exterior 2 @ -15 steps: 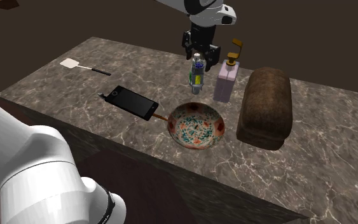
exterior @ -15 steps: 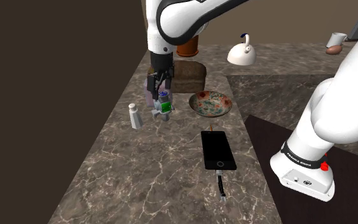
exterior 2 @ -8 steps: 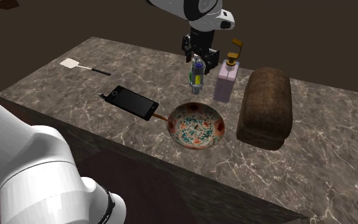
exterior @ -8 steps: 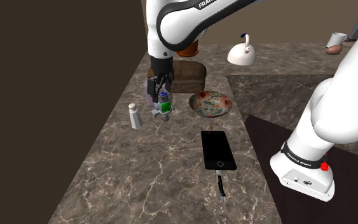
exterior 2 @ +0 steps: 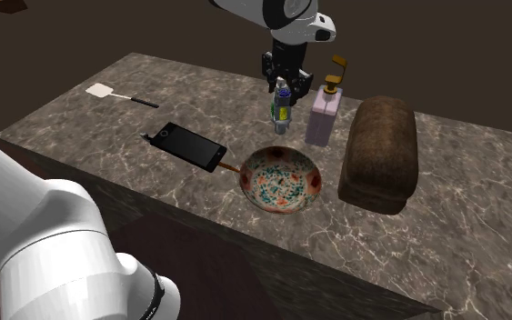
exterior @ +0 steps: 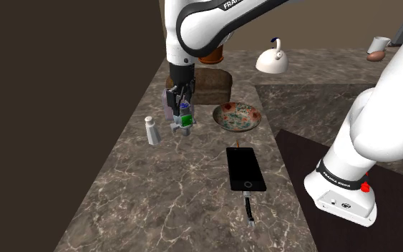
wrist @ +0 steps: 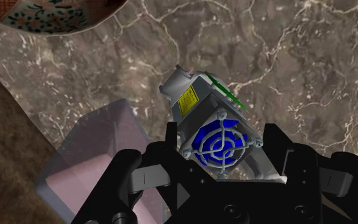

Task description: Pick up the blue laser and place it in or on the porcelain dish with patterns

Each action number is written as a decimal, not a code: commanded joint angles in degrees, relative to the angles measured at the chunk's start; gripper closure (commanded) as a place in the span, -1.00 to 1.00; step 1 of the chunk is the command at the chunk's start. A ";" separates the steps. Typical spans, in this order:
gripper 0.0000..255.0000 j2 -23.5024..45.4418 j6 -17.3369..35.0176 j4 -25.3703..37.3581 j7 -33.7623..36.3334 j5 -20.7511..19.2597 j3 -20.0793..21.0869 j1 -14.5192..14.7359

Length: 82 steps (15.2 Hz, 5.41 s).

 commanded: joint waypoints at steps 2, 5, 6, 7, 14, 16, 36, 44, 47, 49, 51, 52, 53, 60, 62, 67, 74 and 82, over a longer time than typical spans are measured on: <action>1.00 0.03 0.01 -0.07 0.02 0.01 0.02 0.02; 1.00 0.04 0.00 -0.06 -0.01 0.01 0.00 0.01; 1.00 -0.24 -0.76 0.43 0.01 0.04 -0.02 -0.01; 1.00 -0.51 -1.52 0.92 0.02 0.07 -0.05 -0.03; 1.00 -1.98 -6.83 4.81 0.22 0.18 -0.24 -0.14; 1.00 -2.29 -8.35 6.02 0.29 0.19 -0.29 -0.17; 1.00 -17.44 -21.55 3.33 -7.85 2.24 -6.30 -2.96; 1.00 -29.17 -28.06 -2.96 -16.09 0.62 -13.25 -5.43; 1.00 -30.53 -27.35 -5.14 -17.08 0.31 -13.98 -5.71; 1.00 -30.79 -25.88 -6.88 -17.23 0.36 -13.94 -5.70; 1.00 -31.00 -24.40 -8.58 -17.37 0.42 -13.89 -5.69; 1.00 -31.09 -23.65 -9.42 -17.45 0.45 -13.87 -5.69; 1.00 -31.17 -22.91 -10.24 -17.52 0.48 -13.84 -5.68; 1.00 -31.35 -17.60 -15.76 -18.04 0.73 -13.67 -5.63; 1.00 -31.29 -16.05 -17.25 -18.20 0.81 -13.62 -5.61; 1.00 -30.87 -12.10 -20.80 -18.59 1.05 -13.50 -5.55; 1.00 -30.75 -11.33 -21.46 -18.67 1.10 -13.47 -5.54; -1.00 -30.75 -11.33 -21.45 -18.67 1.10 -13.47 -5.54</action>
